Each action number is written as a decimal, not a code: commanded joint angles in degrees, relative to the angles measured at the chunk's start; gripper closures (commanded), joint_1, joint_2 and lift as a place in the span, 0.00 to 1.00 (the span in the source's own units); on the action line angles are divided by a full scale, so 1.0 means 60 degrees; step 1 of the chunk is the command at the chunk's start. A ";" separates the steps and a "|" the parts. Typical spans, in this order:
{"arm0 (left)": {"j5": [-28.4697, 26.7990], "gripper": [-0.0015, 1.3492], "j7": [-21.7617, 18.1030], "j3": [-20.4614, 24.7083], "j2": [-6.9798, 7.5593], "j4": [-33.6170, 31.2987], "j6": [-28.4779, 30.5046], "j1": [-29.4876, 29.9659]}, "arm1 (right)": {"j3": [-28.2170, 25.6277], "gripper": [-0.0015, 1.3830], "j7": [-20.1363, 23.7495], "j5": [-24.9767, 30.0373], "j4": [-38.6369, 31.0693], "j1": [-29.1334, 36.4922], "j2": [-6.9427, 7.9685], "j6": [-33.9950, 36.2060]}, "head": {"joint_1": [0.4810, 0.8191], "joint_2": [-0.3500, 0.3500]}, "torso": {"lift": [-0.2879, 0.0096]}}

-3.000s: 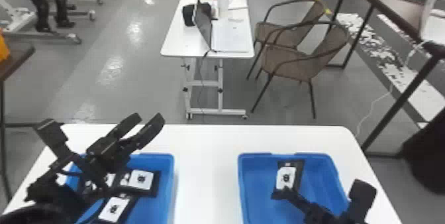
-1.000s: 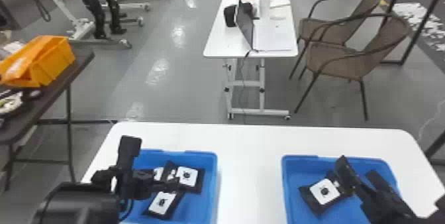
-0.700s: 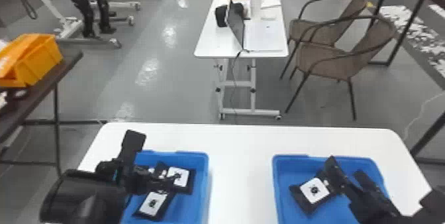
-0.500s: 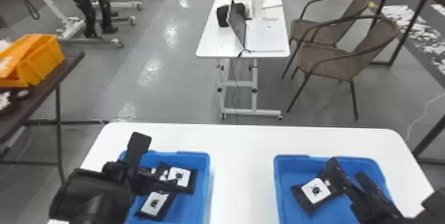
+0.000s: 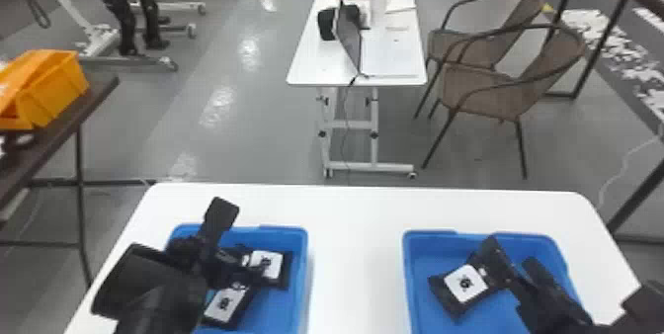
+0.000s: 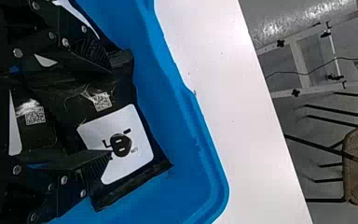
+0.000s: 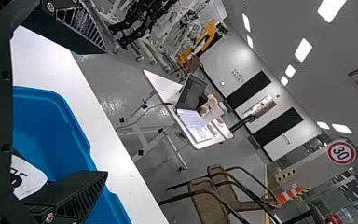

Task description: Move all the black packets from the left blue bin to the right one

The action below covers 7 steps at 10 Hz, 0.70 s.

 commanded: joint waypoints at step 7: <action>0.0022 0.83 -0.0806 0.0328 0.0044 -0.0842 0.0063 0.0502 | 0.0059 0.07 0.0102 -0.0156 0.0103 -0.0057 0.0009 0.0005 | 0.63 0.63 | 0.97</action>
